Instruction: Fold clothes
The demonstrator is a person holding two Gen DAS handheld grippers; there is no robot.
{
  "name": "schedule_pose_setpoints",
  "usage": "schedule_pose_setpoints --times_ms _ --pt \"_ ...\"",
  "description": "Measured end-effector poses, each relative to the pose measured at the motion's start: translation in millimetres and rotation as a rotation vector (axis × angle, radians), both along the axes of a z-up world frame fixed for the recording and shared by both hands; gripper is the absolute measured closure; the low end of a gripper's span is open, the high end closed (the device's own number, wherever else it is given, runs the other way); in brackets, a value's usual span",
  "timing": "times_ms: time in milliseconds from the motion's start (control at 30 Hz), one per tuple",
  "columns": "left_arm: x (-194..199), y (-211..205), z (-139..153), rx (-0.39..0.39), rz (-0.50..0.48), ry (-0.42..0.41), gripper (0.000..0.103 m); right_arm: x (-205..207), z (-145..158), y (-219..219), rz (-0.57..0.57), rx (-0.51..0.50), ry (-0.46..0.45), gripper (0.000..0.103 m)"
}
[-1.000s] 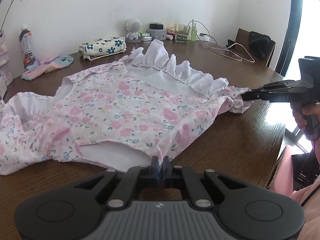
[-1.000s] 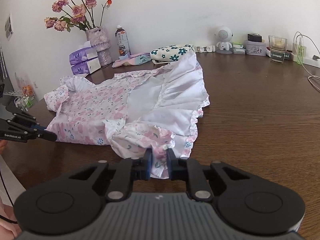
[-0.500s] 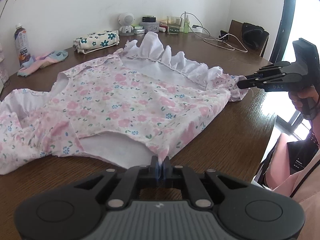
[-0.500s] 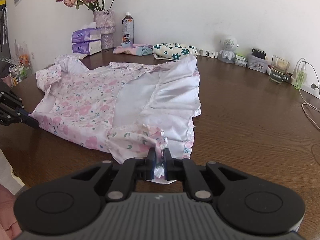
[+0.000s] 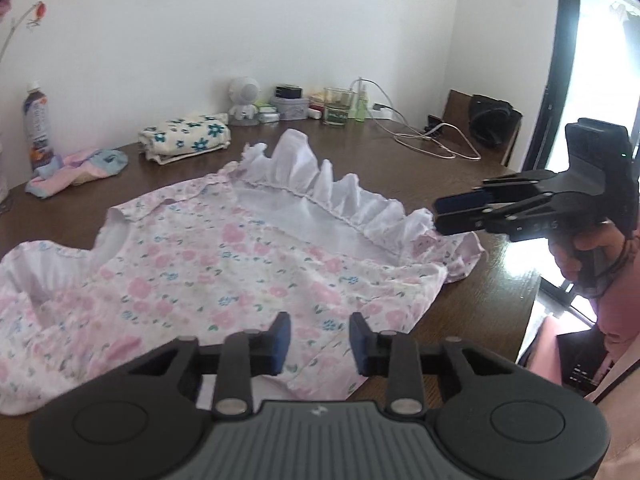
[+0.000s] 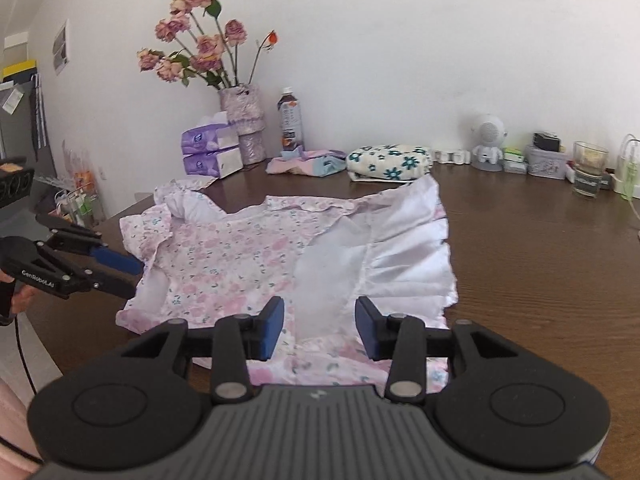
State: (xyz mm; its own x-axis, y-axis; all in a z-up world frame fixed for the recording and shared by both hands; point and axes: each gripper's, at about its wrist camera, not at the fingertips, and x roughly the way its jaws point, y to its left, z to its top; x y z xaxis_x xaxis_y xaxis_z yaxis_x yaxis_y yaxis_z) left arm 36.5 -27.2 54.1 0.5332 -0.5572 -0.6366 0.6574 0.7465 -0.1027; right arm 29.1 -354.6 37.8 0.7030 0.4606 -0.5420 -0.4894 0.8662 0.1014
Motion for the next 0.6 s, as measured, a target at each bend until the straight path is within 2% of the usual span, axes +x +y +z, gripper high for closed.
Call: schedule_pose_setpoints --times_ms 167,267,500,600 --pt "14.2 -28.2 -17.5 0.122 -0.099 0.049 0.092 24.9 -3.1 39.0 0.09 -0.051 0.031 0.062" --pt "10.5 -35.8 -29.5 0.171 -0.16 0.071 0.092 18.7 -10.3 44.6 0.117 -0.122 0.041 0.062" --pt "-9.7 -38.2 -36.2 0.212 -0.148 0.009 0.092 3.7 -27.2 56.7 0.178 -0.281 0.063 0.062" --pt "-18.2 -38.4 -37.1 0.219 -0.131 -0.019 0.092 -4.5 -31.7 51.1 0.158 -0.268 0.062 0.062"
